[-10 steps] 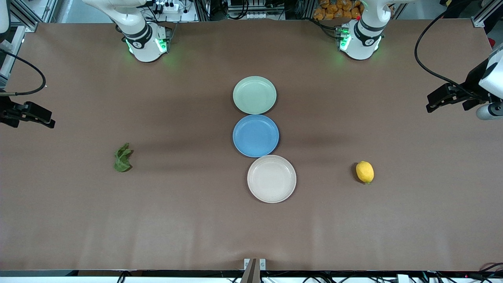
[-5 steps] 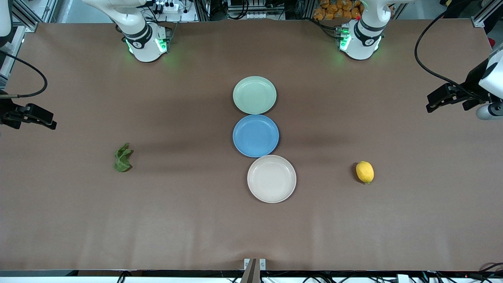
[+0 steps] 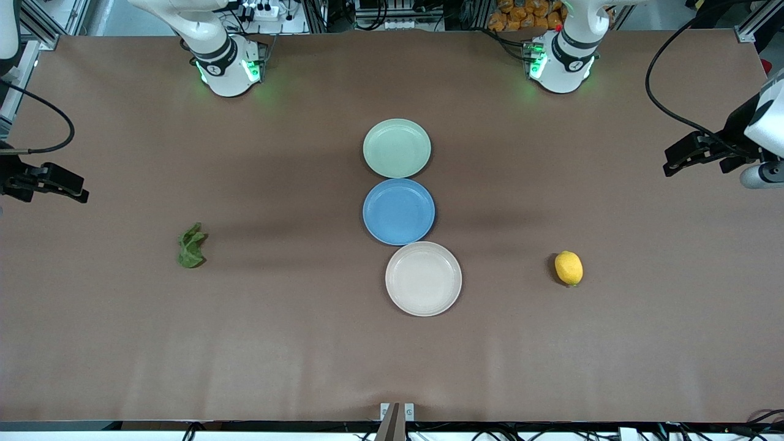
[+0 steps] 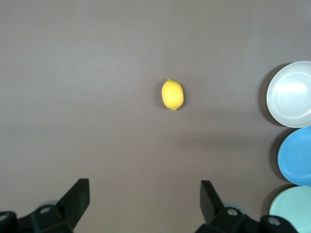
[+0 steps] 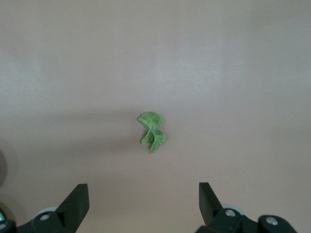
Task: Place lemon and lettuce in plates
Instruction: 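Lower the left gripper to the lemon while the right gripper reaches the lettuce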
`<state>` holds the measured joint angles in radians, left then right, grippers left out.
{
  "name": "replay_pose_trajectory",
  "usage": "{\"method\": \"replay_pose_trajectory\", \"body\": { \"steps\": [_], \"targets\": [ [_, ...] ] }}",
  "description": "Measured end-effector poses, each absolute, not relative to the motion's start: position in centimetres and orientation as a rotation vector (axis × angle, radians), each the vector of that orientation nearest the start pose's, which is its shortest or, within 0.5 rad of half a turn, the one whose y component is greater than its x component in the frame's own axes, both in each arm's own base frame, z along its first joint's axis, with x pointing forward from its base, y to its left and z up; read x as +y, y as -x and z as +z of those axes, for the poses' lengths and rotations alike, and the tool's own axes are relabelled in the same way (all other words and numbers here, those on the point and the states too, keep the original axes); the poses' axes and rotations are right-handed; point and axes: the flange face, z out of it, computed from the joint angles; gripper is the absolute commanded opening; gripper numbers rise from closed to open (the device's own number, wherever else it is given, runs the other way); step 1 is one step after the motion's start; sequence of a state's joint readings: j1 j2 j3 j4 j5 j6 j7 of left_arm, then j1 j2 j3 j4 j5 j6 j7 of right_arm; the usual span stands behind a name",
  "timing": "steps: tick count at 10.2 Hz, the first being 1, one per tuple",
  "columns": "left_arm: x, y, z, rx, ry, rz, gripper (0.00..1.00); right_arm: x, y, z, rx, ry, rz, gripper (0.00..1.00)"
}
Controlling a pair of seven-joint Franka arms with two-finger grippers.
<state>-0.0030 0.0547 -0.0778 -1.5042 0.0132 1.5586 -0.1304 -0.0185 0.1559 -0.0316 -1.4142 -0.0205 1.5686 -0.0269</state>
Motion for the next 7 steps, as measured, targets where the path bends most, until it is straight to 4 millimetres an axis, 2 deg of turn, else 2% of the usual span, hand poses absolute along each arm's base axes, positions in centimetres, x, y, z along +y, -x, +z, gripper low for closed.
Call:
{"method": "replay_pose_trajectory", "body": {
  "steps": [3, 7],
  "targets": [
    [-4.8, -58.6, 59.6, -0.066, 3.133, 0.039, 1.0, -3.1, -60.2, 60.8, 0.036, 3.167, 0.005, 1.0],
    [-4.9, -62.0, 52.7, -0.064, 3.134, 0.128, 1.0, -3.1, -60.3, 60.5, 0.037, 3.167, 0.01, 1.0]
  ]
}}
